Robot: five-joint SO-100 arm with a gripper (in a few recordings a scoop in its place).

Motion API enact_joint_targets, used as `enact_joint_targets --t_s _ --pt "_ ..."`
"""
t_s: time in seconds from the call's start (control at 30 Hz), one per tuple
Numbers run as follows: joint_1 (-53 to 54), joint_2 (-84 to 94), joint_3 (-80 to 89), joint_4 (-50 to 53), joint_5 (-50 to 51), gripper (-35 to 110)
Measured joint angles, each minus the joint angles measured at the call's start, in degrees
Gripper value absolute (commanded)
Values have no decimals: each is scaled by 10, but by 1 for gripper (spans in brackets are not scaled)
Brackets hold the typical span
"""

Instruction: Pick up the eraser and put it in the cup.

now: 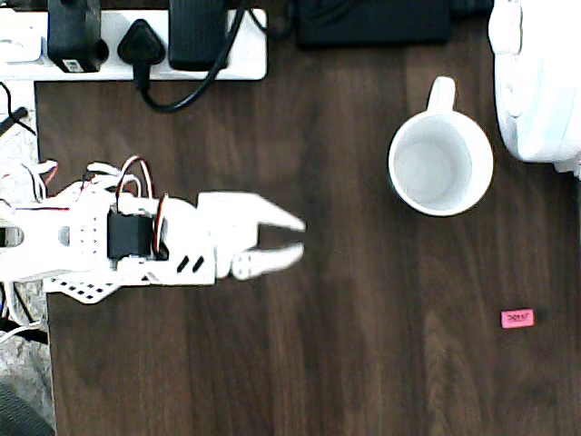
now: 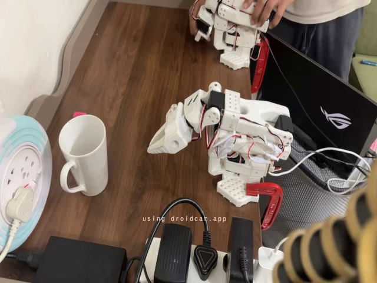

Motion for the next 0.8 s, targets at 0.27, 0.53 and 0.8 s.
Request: enact_joint_targets --t_s 0.27,0.53,0.8 --pt "33 -209 -114 -124 0 18" --pt "47 -633 -453 -166 25 18" --pt "54 -951 -744 -167 55 18"
